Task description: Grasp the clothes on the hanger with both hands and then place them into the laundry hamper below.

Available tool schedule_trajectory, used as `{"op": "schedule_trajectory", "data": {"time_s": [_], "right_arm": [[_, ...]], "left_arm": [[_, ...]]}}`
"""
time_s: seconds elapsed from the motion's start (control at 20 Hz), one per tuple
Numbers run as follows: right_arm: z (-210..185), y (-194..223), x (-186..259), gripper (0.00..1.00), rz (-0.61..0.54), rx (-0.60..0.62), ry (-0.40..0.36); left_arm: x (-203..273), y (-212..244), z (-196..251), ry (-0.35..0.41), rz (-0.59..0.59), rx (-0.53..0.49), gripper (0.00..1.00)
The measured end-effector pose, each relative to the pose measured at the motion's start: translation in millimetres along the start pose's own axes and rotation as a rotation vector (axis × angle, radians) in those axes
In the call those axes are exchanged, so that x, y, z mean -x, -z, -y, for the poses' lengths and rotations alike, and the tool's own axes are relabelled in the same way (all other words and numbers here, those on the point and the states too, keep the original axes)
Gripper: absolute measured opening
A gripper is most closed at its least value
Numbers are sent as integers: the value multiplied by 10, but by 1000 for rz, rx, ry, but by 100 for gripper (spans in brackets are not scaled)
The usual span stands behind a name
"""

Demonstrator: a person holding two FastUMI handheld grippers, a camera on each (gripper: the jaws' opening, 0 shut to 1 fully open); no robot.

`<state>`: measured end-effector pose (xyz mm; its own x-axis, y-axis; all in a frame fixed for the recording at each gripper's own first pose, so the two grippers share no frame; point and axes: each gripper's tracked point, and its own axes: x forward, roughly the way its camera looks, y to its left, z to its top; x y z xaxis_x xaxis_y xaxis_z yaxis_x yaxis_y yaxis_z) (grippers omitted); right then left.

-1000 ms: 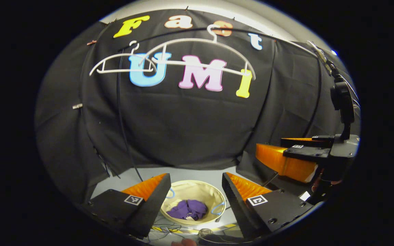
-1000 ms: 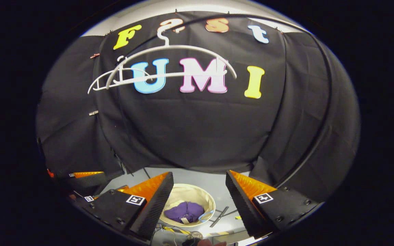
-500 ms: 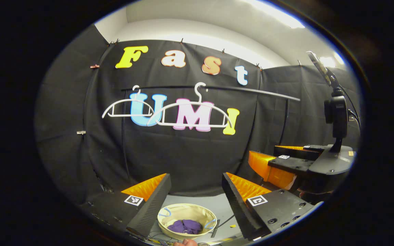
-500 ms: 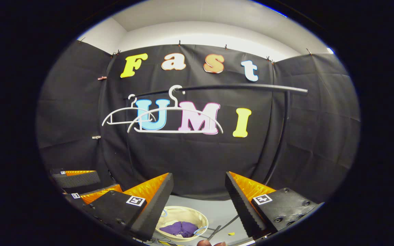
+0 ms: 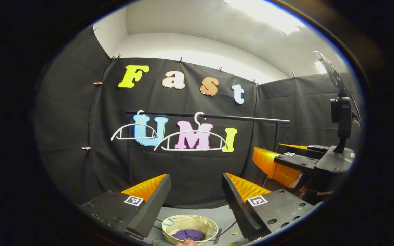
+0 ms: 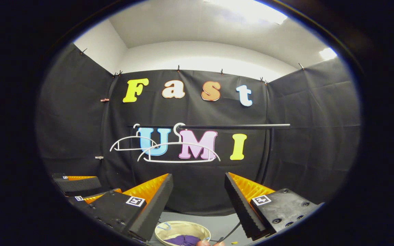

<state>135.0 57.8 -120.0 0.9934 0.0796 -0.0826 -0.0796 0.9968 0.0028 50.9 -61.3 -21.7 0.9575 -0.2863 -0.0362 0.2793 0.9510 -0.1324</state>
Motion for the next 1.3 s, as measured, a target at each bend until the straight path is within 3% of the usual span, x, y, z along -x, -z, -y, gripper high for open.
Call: {"op": "schedule_trajectory", "data": {"time_s": [0.1,0.15,0.6,0.65,0.95,1.0,1.15,1.2,1.3], "right_arm": [[-16,-46,29,96,15,2,4],[-35,-32,46,98,13,0,4],[-93,-67,59,95,18,12,10],[-105,-80,59,95,21,12,9],[-76,-103,81,98,26,15,17],[-72,-96,81,97,24,18,17],[-8,-114,79,98,30,23,28],[5,-112,81,98,31,24,29],[8,-63,70,97,23,26,20]], "left_arm": [[60,-21,-35,-4,3,-12,91],[84,-8,-47,-7,2,-16,98],[134,-6,-109,4,-7,-17,91],[140,-9,-115,3,-9,-16,94],[139,-42,-120,4,-13,-27,94],[129,-39,-109,7,-13,-26,91],[98,-70,-68,16,-12,-18,94],[86,-57,-53,16,-13,-18,91],[62,-54,-18,18,-16,-22,94]]}}
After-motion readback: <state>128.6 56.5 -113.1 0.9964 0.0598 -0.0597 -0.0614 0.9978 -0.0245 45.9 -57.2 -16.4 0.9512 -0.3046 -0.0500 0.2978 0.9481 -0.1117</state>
